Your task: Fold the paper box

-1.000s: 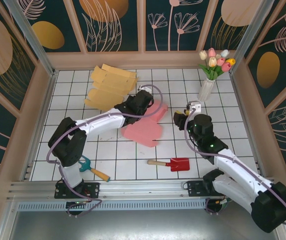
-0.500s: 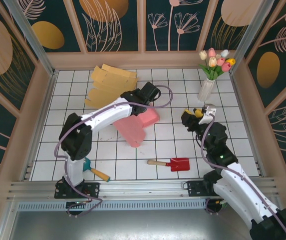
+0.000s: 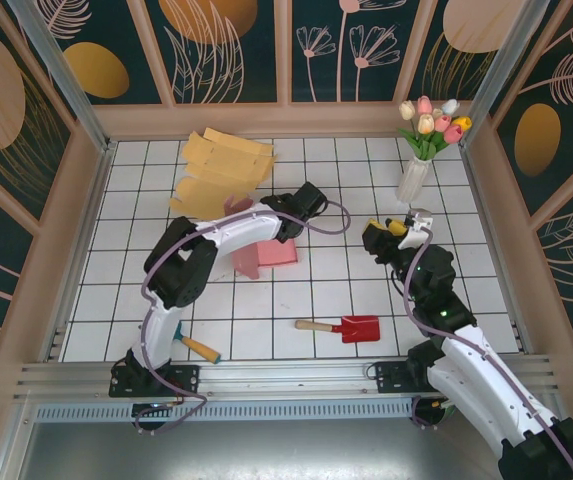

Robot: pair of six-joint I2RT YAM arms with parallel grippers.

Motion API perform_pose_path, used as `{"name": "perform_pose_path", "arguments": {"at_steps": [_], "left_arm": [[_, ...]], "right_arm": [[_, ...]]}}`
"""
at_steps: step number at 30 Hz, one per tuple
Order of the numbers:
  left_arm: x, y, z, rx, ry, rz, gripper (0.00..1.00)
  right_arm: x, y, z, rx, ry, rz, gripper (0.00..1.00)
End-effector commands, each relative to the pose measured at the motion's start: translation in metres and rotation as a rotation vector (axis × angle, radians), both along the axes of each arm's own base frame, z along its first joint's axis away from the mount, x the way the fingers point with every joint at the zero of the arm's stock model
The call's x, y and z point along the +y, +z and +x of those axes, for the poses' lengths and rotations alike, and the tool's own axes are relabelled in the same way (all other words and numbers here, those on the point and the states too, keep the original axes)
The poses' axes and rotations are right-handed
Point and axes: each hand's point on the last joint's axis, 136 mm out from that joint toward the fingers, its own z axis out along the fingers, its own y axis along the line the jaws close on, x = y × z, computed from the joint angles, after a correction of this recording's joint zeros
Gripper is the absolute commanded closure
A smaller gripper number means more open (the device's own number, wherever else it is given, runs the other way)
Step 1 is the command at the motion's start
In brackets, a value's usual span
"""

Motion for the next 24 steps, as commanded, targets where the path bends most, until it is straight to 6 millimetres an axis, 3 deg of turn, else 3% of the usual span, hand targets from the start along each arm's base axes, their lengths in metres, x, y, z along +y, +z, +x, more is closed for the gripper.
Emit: {"name": "perform_pose_path", "arguments": {"at_steps": [1,9,12,18,20,24], "left_arm": [[-0.006,-0.022,-0.001,0.055,-0.033,0.062,1.0],[-0.02,0.001,0.021,-0.041,-0.009,0.039,0.89],[-0.02,0.012,0.025,-0.069,0.005,0.038,0.73],[-0.021,0.036,0.027,-0.121,0.015,0.02,0.71],[-0.023,0.048,0.028,-0.153,0.019,0.008,0.71],[-0.036,0.078,0.026,-0.218,0.02,-0.065,0.6]], "right_arm": [[-0.001,0.006,0.0,-0.027,0.004,0.026,0.44],[0.002,0.006,-0.002,-0.029,0.025,0.032,0.44],[0.002,0.005,-0.002,-0.024,0.023,0.027,0.44],[-0.001,0.004,-0.001,-0.024,0.008,0.02,0.44],[-0.001,0.003,-0.001,-0.024,0.008,0.016,0.44],[-0.001,0.001,-0.001,-0.023,0.008,0.012,0.44]]}}
